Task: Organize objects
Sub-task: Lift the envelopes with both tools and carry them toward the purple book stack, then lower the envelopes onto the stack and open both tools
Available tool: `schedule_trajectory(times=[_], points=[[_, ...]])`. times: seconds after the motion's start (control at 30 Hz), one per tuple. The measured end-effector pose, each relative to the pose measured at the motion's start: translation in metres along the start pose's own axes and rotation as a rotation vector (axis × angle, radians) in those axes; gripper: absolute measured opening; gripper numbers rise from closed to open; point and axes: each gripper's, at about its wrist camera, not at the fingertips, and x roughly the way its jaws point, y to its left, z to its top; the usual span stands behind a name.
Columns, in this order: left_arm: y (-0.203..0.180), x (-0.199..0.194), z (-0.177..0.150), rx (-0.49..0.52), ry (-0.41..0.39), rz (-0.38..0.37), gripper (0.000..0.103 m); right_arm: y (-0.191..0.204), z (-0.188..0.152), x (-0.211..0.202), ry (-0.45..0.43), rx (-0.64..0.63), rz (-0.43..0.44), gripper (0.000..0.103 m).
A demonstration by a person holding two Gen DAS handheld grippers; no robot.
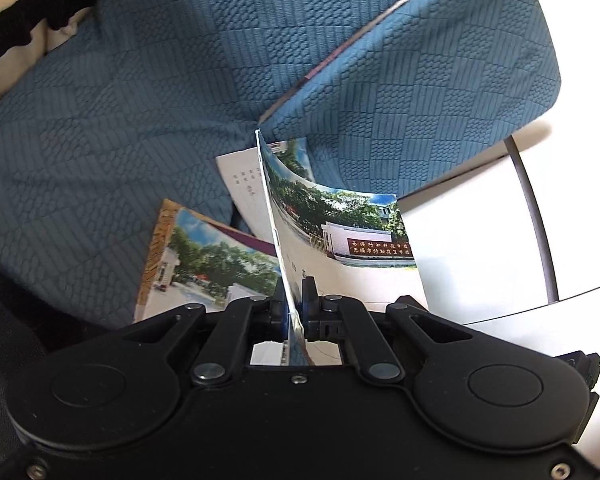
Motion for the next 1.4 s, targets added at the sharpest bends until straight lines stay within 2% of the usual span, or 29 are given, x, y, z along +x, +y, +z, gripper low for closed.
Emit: schedule_trajectory(times=[0.4, 0.6, 0.73, 0.87, 1.13, 1.4], points=[[0.044, 0.017, -0.018, -0.035, -0.006, 0.029, 0.004, -0.020, -0.036, 0.030, 0.025, 0.009, -0.016, 0.008], [0.061, 0.036, -0.029, -0.051, 0.007, 0.044, 0.004, -0.033, -0.048, 0.039, 0.026, -0.027, -0.027, 0.008], [0.065, 0.049, -0.036, -0.037, 0.019, 0.055, 0.005, -0.041, -0.053, 0.044, 0.017, -0.061, -0.047, 0.008], [0.067, 0.055, -0.041, -0.040, 0.017, 0.069, 0.005, -0.053, -0.058, 0.048, 0.030, -0.043, -0.054, 0.008], [0.076, 0.062, -0.052, -0.038, 0.038, 0.106, 0.006, -0.067, -0.066, 0.055, 0.069, -0.028, -0.062, 0.009], [0.082, 0.076, -0.062, -0.036, 0.081, 0.156, 0.005, -0.071, -0.074, 0.064, 0.109, -0.053, -0.104, 0.009]])
